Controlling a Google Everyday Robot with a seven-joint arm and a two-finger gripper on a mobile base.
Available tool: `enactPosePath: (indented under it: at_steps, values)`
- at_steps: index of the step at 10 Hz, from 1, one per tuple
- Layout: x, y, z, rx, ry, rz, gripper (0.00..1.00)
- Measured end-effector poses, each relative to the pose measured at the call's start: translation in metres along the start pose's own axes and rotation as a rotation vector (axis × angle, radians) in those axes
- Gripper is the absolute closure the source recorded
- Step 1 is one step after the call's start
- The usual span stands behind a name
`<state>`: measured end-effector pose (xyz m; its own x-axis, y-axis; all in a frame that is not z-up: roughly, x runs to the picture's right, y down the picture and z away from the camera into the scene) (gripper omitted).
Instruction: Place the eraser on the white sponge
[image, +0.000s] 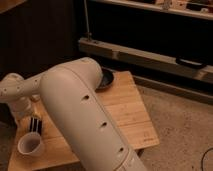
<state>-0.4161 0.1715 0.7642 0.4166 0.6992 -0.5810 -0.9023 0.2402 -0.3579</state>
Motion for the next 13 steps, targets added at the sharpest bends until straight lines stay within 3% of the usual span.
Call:
enactPosePath:
  at_steps: [5,13]
  values:
    - [0.012,0.006,0.028,-0.017,0.032,-0.011,0.35]
    - [0.022,0.003,0.055,0.048,0.028,-0.018,0.35]
